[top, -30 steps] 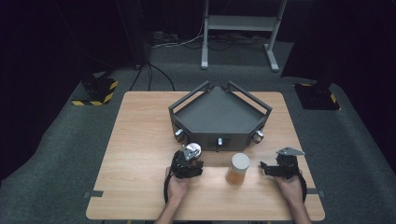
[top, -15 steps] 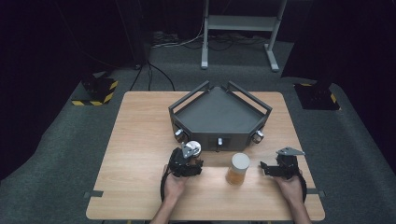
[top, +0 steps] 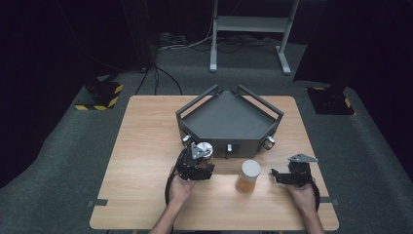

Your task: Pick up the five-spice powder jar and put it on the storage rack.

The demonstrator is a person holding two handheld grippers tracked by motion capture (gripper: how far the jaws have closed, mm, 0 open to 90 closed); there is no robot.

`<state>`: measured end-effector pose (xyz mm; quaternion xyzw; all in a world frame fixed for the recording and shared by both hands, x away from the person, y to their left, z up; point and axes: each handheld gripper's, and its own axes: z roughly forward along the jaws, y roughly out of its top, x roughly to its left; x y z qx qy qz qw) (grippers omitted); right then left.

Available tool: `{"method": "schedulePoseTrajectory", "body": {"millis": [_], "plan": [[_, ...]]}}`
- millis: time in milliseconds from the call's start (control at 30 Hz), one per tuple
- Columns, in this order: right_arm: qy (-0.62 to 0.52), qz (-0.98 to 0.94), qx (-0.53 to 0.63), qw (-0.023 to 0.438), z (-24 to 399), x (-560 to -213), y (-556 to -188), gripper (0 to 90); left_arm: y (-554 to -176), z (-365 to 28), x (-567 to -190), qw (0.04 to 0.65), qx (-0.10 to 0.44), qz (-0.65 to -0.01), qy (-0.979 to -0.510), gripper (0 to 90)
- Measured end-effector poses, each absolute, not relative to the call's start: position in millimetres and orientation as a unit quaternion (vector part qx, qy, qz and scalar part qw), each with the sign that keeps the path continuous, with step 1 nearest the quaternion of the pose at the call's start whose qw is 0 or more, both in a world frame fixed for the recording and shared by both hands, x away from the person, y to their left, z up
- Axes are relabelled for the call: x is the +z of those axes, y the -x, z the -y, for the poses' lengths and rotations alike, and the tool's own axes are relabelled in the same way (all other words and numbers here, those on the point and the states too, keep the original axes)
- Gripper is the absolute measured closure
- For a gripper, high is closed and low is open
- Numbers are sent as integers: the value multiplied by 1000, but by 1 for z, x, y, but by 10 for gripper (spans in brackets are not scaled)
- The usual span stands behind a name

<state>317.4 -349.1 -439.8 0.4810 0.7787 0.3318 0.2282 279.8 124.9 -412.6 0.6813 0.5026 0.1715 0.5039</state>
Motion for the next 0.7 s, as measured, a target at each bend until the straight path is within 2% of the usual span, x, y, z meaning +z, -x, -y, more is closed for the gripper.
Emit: {"method": "schedulePoseTrajectory", "body": {"millis": [367, 400, 433, 700], "plan": [[-481, -779, 332, 228, 349, -440, -317, 84, -289, -134, -376, 522, 157, -479, -688, 309], [-481, -779, 332, 228, 349, -440, -317, 84, -294, -139, -366, 491, 165, -457, -723, 309], [-481, -779, 332, 228, 349, -440, -317, 84, -292, -134, -371, 524, 155, -477, -688, 309], [-481, -779, 332, 228, 349, -440, -317, 84, -298, -136, -355, 532, 154, -465, -690, 309]]}}
